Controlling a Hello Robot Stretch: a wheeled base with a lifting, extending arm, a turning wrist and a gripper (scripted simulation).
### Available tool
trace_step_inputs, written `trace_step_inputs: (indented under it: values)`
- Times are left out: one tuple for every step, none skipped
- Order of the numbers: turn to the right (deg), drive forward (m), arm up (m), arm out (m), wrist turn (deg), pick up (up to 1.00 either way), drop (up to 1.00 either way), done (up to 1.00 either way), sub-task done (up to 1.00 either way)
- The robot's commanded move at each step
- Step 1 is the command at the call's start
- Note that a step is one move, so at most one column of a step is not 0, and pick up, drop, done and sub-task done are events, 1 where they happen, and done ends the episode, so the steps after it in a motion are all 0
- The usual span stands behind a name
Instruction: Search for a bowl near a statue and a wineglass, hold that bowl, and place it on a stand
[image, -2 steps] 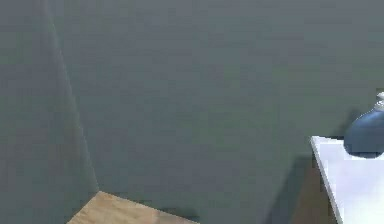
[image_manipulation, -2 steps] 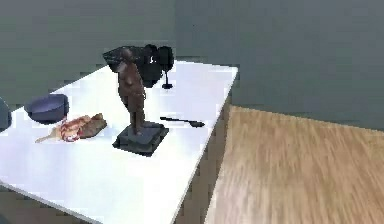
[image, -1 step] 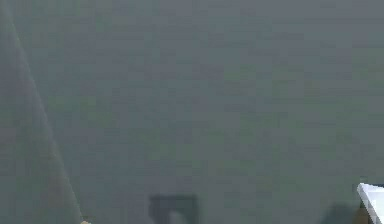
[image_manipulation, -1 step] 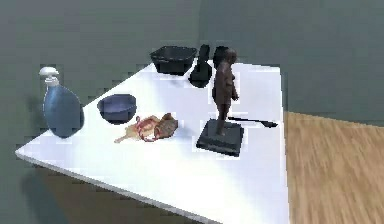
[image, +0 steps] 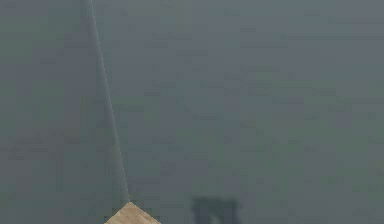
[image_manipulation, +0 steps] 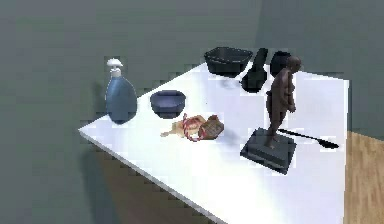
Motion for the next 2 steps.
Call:
trace_step_inputs:
  values:
    - [0.0,0.00,0.50,0.00,0.0,0.00,0.00,0.00,0.00]
    - [0.0,0.00,0.38,0.00,0.0,0.00,0.00,0.00,0.00]
